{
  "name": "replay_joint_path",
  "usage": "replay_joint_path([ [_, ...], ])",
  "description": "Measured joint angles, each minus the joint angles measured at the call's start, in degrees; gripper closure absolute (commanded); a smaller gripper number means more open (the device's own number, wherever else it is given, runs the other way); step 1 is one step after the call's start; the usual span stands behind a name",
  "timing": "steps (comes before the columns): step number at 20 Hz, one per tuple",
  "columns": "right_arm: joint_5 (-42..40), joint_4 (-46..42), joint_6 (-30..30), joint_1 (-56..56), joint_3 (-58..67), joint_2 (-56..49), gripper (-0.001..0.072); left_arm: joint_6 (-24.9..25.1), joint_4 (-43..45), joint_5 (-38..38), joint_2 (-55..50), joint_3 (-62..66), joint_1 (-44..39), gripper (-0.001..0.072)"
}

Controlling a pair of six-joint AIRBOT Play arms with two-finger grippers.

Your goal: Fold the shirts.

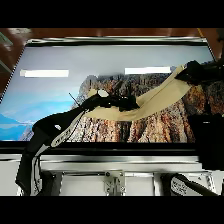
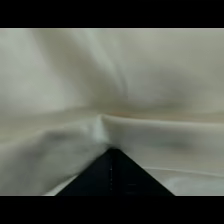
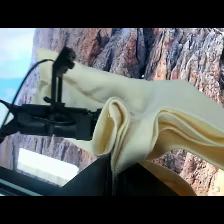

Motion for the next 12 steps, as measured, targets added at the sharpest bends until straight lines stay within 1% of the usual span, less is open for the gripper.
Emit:
replay_joint_path([
  [3,0.2,0.2,1.2,0.1,0.0,2.1,0.0652,1.8,-5.0,2.5,-0.7,0.3,-0.4,0.0674],
  [6,-1.0,-0.5,1.7,3.0,0.0,2.5,0.0652,3.5,-3.3,1.1,2.2,0.5,2.6,0.0674],
  [9,-6.1,-1.6,2.1,10.4,0.0,0.2,0.0652,2.9,5.9,-2.8,9.1,0.4,8.3,0.0674],
  [12,-13.5,-2.6,2.3,20.4,0.0,-4.7,0.0652,-0.7,19.3,-8.0,18.6,0.4,16.2,0.0673],
])
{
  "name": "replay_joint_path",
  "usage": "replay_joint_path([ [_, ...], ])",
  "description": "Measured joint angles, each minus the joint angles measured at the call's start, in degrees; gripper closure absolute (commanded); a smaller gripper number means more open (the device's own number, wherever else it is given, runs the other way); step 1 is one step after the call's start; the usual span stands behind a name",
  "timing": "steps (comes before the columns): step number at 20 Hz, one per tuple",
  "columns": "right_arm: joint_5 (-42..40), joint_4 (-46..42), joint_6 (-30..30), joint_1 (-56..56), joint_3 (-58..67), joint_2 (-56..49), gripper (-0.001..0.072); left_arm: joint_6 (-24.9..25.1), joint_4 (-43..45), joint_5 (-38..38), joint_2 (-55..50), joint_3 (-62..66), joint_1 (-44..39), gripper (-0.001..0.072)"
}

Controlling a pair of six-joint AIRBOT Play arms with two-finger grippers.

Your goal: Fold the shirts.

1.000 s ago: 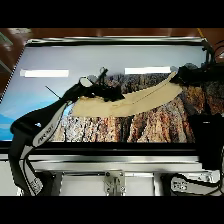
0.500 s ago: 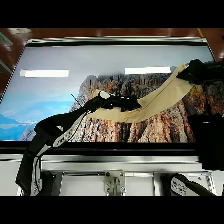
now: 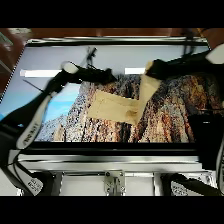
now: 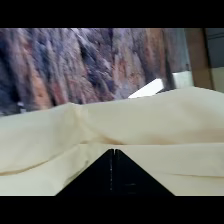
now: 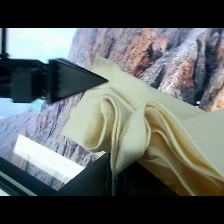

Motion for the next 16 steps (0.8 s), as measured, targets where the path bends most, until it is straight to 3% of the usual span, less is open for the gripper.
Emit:
replay_joint_path([
  [4,-8.4,-1.3,1.6,11.9,0.0,-9.6,0.0652,-3.9,13.9,-7.7,14.3,0.0,12.9,0.0673],
  [8,-14.8,0.0,3.8,20.4,0.0,-20.1,0.065,-5.1,18.6,-13.7,27.0,0.0,22.8,0.0672],
  [9,-16.7,0.9,4.3,21.6,0.0,-22.0,0.0607,-5.1,18.9,-15.1,29.7,0.0,24.2,0.0672],
  [10,-18.3,1.9,5.4,22.4,0.0,-23.9,0.0445,-5.1,19.3,-16.5,32.0,0.1,25.2,0.0672],
  [11,-20.1,3.1,6.3,23.1,0.0,-25.6,0.0231,-5.1,19.7,-18.1,33.9,0.0,26.0,0.0672],
  [12,-22.0,4.6,6.9,23.6,0.0,-26.9,0.0171,-5.1,20.1,-19.8,35.6,0.0,26.5,0.0672],
  [16,-25.9,9.1,8.6,23.8,0.0,-28.6,0.0171,-5.1,20.6,-25.7,39.1,0.0,26.4,0.0672],
])
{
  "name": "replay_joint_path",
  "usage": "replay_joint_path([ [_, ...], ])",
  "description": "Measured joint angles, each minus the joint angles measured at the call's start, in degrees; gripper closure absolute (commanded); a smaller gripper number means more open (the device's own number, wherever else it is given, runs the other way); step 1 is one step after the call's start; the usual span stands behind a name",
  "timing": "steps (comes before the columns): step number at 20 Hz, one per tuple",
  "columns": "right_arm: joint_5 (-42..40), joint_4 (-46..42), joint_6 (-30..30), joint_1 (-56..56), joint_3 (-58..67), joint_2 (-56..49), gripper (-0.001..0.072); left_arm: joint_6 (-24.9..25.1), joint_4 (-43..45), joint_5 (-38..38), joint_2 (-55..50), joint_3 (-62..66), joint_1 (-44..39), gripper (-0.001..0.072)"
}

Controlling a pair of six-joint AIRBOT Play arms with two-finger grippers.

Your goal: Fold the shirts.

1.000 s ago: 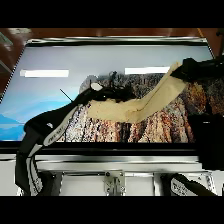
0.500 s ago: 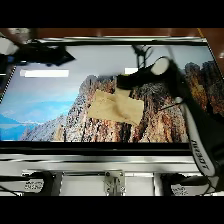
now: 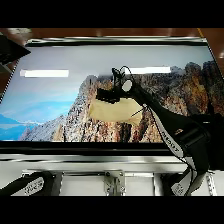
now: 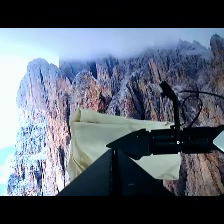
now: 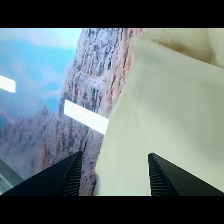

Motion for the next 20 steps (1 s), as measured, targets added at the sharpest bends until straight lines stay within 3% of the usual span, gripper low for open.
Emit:
replay_joint_path([
  [2,2.5,-2.3,0.2,-1.6,0.0,1.2,0.0171,0.0,0.1,-1.5,0.5,-0.1,-0.4,0.0672],
  [5,13.1,-13.8,0.6,-6.5,0.0,4.5,0.0041,0.1,0.4,-2.5,0.9,-0.6,-0.6,0.0672],
  [9,27.9,-26.6,0.5,-17.7,-1.7,7.0,0.0034,0.2,0.6,-3.1,1.0,-1.6,-0.8,0.0672],
  [12,31.1,-23.1,-1.5,-24.6,-7.4,7.5,0.0035,0.2,0.7,-3.3,1.0,-2.7,-0.8,0.0672],
  [16,27.3,-13.3,-5.7,-27.5,-15.0,6.5,0.0037,0.2,0.7,-3.2,1.1,-4.2,-0.8,0.0672],
  [17,26.0,-11.5,-6.4,-27.5,-15.9,5.8,0.0116,0.2,0.7,-3.1,1.1,-4.5,-0.8,0.0672],
  [19,24.2,-8.9,-7.3,-26.7,-17.2,4.3,0.0575,0.2,0.6,-2.9,1.1,-4.9,-0.8,0.0672],
  [20,23.7,-7.4,-7.7,-26.2,-17.5,3.7,0.0648,0.1,0.6,-2.6,1.1,-5.0,-0.8,0.0672],
])
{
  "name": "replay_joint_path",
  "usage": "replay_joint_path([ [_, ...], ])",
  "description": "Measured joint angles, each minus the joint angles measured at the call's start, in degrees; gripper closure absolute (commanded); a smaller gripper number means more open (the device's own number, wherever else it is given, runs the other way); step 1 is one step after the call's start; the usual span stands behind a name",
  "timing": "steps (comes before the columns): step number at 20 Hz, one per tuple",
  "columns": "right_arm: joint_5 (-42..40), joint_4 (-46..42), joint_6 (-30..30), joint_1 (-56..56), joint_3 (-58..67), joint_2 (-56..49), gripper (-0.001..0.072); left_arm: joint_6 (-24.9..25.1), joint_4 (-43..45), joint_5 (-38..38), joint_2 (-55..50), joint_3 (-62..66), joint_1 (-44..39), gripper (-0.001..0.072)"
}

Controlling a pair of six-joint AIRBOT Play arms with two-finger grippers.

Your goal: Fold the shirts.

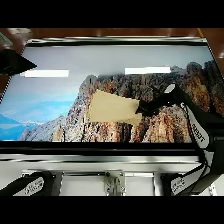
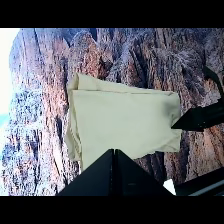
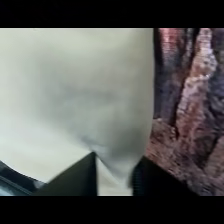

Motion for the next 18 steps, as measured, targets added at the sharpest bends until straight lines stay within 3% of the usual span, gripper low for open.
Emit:
replay_joint_path([
  [4,-0.7,4.0,-5.0,-0.6,1.4,0.9,0.0652,0.0,0.0,1.1,0.0,-0.3,0.0,0.0672],
  [7,3.4,5.7,-7.0,-4.8,7.6,5.9,0.0652,0.0,0.0,2.2,0.0,-0.3,0.0,0.0672],
  [11,11.7,4.3,-1.1,-14.4,21.1,14.1,0.0652,0.8,0.0,3.5,0.0,-0.3,0.0,0.0671],
  [18,28.3,-11.0,5.1,-36.9,37.7,20.2,0.0652,1.4,-0.1,3.6,0.0,-0.3,0.0,0.0671],
])
